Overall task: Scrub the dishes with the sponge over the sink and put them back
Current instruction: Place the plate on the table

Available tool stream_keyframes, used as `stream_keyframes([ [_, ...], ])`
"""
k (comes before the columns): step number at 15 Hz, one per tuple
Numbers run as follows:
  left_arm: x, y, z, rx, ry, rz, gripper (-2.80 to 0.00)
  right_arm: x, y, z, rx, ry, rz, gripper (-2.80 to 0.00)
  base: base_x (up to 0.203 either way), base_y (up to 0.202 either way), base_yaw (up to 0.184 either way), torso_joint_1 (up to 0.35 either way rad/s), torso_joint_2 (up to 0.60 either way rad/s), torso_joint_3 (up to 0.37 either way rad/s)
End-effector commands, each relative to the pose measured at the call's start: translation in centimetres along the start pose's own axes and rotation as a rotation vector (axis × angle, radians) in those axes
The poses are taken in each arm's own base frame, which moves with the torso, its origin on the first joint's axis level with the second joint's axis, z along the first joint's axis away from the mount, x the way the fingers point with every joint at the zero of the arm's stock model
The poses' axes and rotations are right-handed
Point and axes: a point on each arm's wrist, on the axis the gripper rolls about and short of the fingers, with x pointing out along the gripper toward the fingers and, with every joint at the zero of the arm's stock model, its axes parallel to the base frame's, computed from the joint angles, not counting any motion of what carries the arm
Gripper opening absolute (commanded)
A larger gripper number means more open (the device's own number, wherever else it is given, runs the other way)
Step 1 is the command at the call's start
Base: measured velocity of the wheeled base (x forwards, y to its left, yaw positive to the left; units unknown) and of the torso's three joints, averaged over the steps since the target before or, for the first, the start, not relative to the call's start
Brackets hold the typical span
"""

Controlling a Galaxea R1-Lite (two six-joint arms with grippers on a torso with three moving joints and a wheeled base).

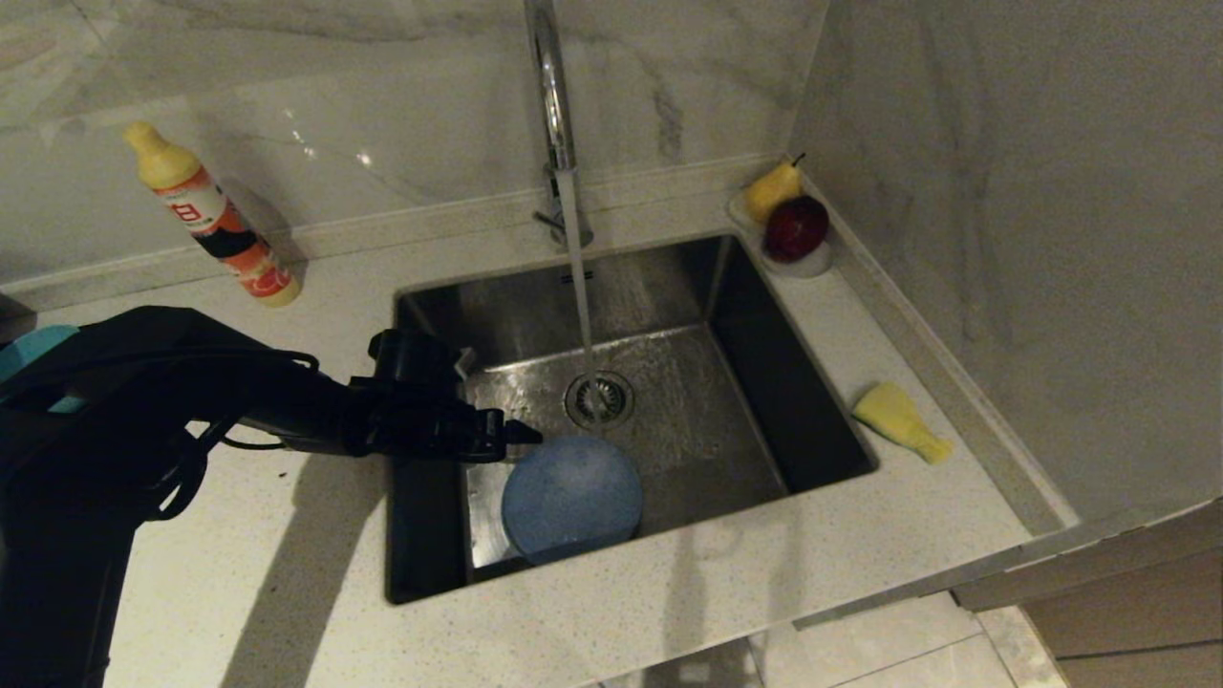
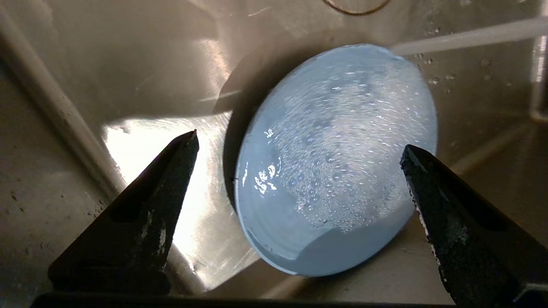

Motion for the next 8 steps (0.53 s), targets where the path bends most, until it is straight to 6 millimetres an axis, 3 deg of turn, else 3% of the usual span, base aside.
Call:
stream_keyframes([
  [1, 0.7, 0.3, -0.5, -0.003, 0.016, 0.0, 0.0, 0.0, 0.0, 0.0, -0.001, 0.001, 0.0, -2.8, 0.0, 0.0, 0.0, 0.0, 0.0, 0.0],
  [8, 1.7, -0.3, -0.9, 0.006, 0.031, 0.0, 0.0, 0.0, 0.0, 0.0, -0.001, 0.001, 0.001, -2.8, 0.0, 0.0, 0.0, 0.0, 0.0, 0.0],
])
